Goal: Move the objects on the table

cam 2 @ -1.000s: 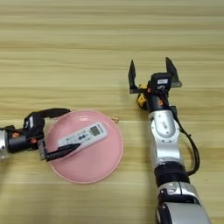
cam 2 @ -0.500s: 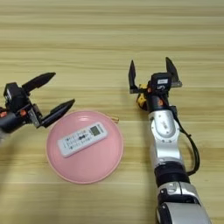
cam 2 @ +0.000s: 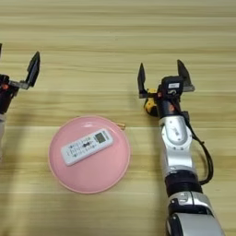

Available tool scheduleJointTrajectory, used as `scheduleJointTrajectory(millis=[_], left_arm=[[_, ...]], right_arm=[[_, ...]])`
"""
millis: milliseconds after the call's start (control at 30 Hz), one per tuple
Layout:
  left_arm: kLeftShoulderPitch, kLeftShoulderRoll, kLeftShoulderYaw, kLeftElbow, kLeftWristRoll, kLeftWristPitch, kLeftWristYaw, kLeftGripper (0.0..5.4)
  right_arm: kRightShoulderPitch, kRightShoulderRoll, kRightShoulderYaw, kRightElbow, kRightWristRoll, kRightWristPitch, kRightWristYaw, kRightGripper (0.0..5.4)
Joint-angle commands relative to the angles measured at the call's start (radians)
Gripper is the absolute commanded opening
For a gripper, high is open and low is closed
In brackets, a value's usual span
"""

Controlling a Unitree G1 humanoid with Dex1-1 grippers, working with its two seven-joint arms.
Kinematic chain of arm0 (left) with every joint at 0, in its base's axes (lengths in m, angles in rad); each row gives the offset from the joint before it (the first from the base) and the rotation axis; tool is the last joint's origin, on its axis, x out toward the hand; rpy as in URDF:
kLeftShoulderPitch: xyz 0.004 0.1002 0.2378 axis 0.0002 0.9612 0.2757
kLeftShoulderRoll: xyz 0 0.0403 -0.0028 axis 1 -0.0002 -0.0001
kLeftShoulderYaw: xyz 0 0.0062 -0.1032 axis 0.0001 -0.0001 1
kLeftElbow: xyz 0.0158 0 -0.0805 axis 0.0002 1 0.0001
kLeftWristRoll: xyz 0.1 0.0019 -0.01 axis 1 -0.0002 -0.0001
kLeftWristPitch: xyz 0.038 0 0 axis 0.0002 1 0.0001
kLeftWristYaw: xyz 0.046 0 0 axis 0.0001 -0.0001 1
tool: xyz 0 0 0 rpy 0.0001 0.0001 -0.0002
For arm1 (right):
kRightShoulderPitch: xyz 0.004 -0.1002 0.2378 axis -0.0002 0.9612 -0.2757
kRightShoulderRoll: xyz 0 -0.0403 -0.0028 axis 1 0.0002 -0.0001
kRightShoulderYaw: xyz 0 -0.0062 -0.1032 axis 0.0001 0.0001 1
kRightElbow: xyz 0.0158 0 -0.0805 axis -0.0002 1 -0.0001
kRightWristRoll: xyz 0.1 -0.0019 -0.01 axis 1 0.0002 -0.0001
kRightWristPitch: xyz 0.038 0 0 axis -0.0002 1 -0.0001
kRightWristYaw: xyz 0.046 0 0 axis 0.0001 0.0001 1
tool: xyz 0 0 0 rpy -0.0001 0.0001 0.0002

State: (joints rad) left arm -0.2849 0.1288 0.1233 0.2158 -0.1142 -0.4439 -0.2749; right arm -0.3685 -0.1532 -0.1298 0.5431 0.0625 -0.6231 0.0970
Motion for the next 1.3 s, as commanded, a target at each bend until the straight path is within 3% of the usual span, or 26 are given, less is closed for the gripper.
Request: scheduleJointTrajectory(millis=[33, 133, 267, 533, 633, 700, 767, 833, 1033, 1200, 1300], left_arm=[[-0.036, 0.006, 0.015, 0.095, 0.080, -0.095, 0.092, 5.36], [-0.038, 0.018, 0.019, 0.166, 0.131, -0.148, 0.152, 5.36], [-0.043, 0.024, 0.024, 0.256, 0.137, -0.174, 0.185, 5.36], [-0.067, 0.031, 0.015, 0.361, 0.131, -0.217, 0.196, 5.36], [-0.077, 0.033, 0.008, 0.383, 0.135, -0.227, 0.200, 5.36], [-0.086, 0.033, 0.005, 0.400, 0.135, -0.235, 0.202, 5.36], [-0.098, 0.033, 0.003, 0.421, 0.134, -0.244, 0.203, 5.36], [-0.110, 0.034, 0.002, 0.441, 0.135, -0.251, 0.206, 5.36], [-0.133, 0.037, -0.003, 0.477, 0.136, -0.271, 0.212, 5.36], [-0.136, 0.039, -0.006, 0.490, 0.135, -0.285, 0.217, 5.36], [-0.135, 0.038, -0.008, 0.490, 0.129, -0.283, 0.218, 5.36]], right_arm=[[0.003, -0.015, -0.007, -0.027, -0.001, -0.002, 0.002, 5.40], [0.008, -0.032, -0.012, -0.040, -0.023, 0.029, -0.018, 5.40], [0.007, -0.047, -0.020, -0.078, -0.012, 0.128, -0.023, 5.40], [0.000, -0.081, -0.067, -0.241, 0.133, 0.538, 0.030, 5.40], [0.015, -0.150, -0.082, -0.360, 0.164, 0.684, 0.072, 5.40], [0.026, -0.236, -0.113, -0.424, 0.213, 0.795, 0.147, 5.40], [0.030, -0.317, -0.130, -0.424, 0.233, 0.887, 0.216, 5.40], [0.033, -0.361, -0.137, -0.414, 0.256, 0.937, 0.285, 5.40], [0.043, -0.435, -0.089, -0.366, 0.271, 0.973, 0.489, 5.40], [0.027, -0.473, -0.030, -0.284, 0.231, 0.907, 0.630, 5.40], [0.016, -0.476, 0.045, -0.212, 0.163, 0.836, 0.691, 5.40]])
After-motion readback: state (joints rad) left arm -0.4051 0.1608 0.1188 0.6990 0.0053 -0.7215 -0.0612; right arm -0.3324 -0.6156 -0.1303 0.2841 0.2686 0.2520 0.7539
